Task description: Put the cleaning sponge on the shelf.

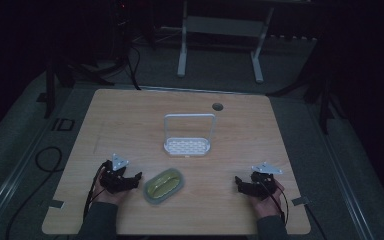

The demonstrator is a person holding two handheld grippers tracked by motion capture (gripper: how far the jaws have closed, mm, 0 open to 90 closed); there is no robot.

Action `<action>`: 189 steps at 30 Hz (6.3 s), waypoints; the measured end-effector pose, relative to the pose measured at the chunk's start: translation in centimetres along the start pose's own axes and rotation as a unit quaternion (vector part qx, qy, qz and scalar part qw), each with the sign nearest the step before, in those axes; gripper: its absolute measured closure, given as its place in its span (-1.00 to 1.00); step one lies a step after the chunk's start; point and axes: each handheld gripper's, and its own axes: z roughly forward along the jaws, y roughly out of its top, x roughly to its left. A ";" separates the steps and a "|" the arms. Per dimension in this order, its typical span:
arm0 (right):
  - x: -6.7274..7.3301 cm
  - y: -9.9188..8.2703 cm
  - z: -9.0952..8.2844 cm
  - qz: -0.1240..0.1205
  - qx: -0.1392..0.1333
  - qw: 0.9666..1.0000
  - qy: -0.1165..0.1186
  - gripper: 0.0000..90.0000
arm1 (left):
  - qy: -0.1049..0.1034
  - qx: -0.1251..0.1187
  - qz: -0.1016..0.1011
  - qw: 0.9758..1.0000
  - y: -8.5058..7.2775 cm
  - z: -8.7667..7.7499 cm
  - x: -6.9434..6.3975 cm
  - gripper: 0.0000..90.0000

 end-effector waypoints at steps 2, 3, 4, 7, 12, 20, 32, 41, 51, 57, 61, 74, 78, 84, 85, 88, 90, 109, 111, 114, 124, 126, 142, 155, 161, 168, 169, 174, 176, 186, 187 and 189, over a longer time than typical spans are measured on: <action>0.0 0.0 0.0 0.000 0.000 1.000 0.000 -0.63 | 0.004 -0.003 -0.007 1.000 0.0 -0.1 0.2 -0.28; 0.0 0.0 0.0 0.000 0.000 1.000 0.000 -0.63 | 0.004 -0.001 -0.008 1.000 0.0 -0.2 0.3 -0.22; 0.0 0.0 0.0 0.000 0.000 1.000 0.000 -0.63 | 0.004 -0.001 -0.008 1.000 0.0 -0.2 0.3 -0.16; 0.0 0.0 0.0 0.000 0.000 1.000 0.000 -0.63 | 0.006 0.003 -0.009 1.000 0.0 -0.6 0.6 -0.04; 0.0 0.0 0.0 0.000 0.000 1.000 0.000 -0.62 | -0.010 -0.014 -0.014 1.000 0.1 -1.6 0.9 0.18; 0.0 0.0 0.0 0.001 0.000 1.000 -0.001 -0.63 | -0.042 -0.026 -0.001 0.999 0.7 -3.2 0.5 0.84; 0.1 0.0 0.0 0.002 0.000 1.000 -0.003 -0.63 | -0.102 -0.029 0.045 0.993 1.3 -4.9 -1.7 1.00; 0.1 0.0 0.0 0.003 0.000 1.000 -0.003 -0.62 | -0.133 -0.031 0.074 0.988 1.6 -6.3 -4.6 1.00; 0.1 0.0 0.0 0.003 0.000 1.000 -0.003 -0.62 | -0.160 -0.024 0.110 0.981 2.2 -6.3 -7.6 0.99; 0.1 0.0 0.0 0.003 0.000 1.000 -0.003 -0.63 | -0.161 -0.006 0.129 0.978 2.1 -5.6 -8.6 0.99; 0.1 0.0 0.0 0.003 0.000 1.000 -0.003 -0.63 | -0.157 0.004 0.142 0.977 2.1 -5.2 -8.9 0.99; 0.1 0.0 0.0 0.003 0.000 1.000 -0.003 -0.62 | -0.149 0.015 0.150 0.977 2.5 -4.3 -8.6 1.00; 0.1 0.0 0.0 0.003 0.000 1.000 -0.004 -0.63 | -0.150 0.016 0.150 0.977 2.8 -4.3 -8.4 0.99; 0.1 0.0 0.0 0.003 0.000 1.000 -0.004 -0.63 | -0.161 0.013 0.164 0.973 4.0 -5.1 -8.3 0.85; 0.1 0.0 0.0 0.003 0.000 1.000 -0.004 -0.63 | -0.160 0.014 0.168 0.973 4.3 -5.3 -8.3 0.81; 0.1 0.0 0.0 0.003 0.000 1.000 -0.004 -0.63 | -0.161 0.011 0.177 0.971 5.2 -5.6 -8.3 0.72; 0.1 0.0 0.0 0.003 0.000 1.000 -0.004 -0.62 | -0.159 0.014 0.183 0.970 5.8 -5.7 -8.3 0.62; 0.1 0.0 0.0 0.003 0.000 1.000 -0.004 -0.63 | -0.164 0.071 0.200 0.963 8.6 -4.5 -8.0 0.32; 0.1 0.0 0.0 0.003 0.000 1.000 -0.004 -0.62 | -0.164 0.074 0.202 0.963 8.7 -4.5 -8.0 0.31; 0.1 0.0 0.0 0.003 0.000 1.000 -0.004 -0.62 | -0.164 0.085 0.204 0.961 9.0 -4.2 -8.0 0.30; 0.1 0.0 0.0 0.003 0.000 1.000 -0.004 -0.63 | -0.164 0.114 0.212 0.957 9.5 -3.5 -8.1 0.27; 0.1 0.0 0.0 0.003 0.000 1.000 -0.004 -0.63 | -0.164 0.121 0.218 0.955 9.7 -3.4 -8.1 0.27; 0.1 0.0 0.0 0.003 0.000 1.000 -0.004 -0.62 | -0.166 0.163 0.228 0.945 10.4 -2.4 -8.3 0.27; 0.1 0.0 0.0 0.003 0.000 1.000 -0.004 -0.62 | -0.170 0.186 0.234 0.939 11.0 -1.7 -8.5 0.27; 0.1 0.0 0.0 0.004 0.000 1.000 -0.004 -0.62 | -0.169 0.204 0.238 0.934 11.1 -1.4 -8.4 0.25; 0.1 0.0 0.0 0.003 0.000 1.000 -0.004 -0.63 | -0.170 0.214 0.239 0.932 11.2 -1.2 -8.4 0.25; 0.1 0.0 0.0 0.003 0.000 1.000 -0.004 -0.63 | -0.170 0.217 0.240 0.931 11.2 -1.2 -8.4 0.25; 0.1 0.0 0.0 0.004 0.000 1.000 -0.004 -0.62 | -0.169 0.226 0.245 0.928 11.3 -1.0 -8.6 0.25; 0.1 0.0 0.0 0.003 0.000 1.000 -0.004 -0.63 | -0.169 0.229 0.248 0.926 11.3 -0.9 -8.7 0.25; 0.1 0.0 0.0 0.003 0.000 1.000 -0.004 -0.63 | -0.175 0.250 0.257 0.917 11.6 -0.7 -9.0 0.35; 0.1 0.0 0.0 0.003 0.000 1.000 -0.004 -0.63 | -0.175 0.253 0.259 0.916 11.6 -0.6 -9.1 0.35; 0.1 0.0 0.0 0.003 -0.001 1.000 -0.004 -0.63 | -0.172 0.263 0.262 0.912 11.6 -0.4 -9.3 0.36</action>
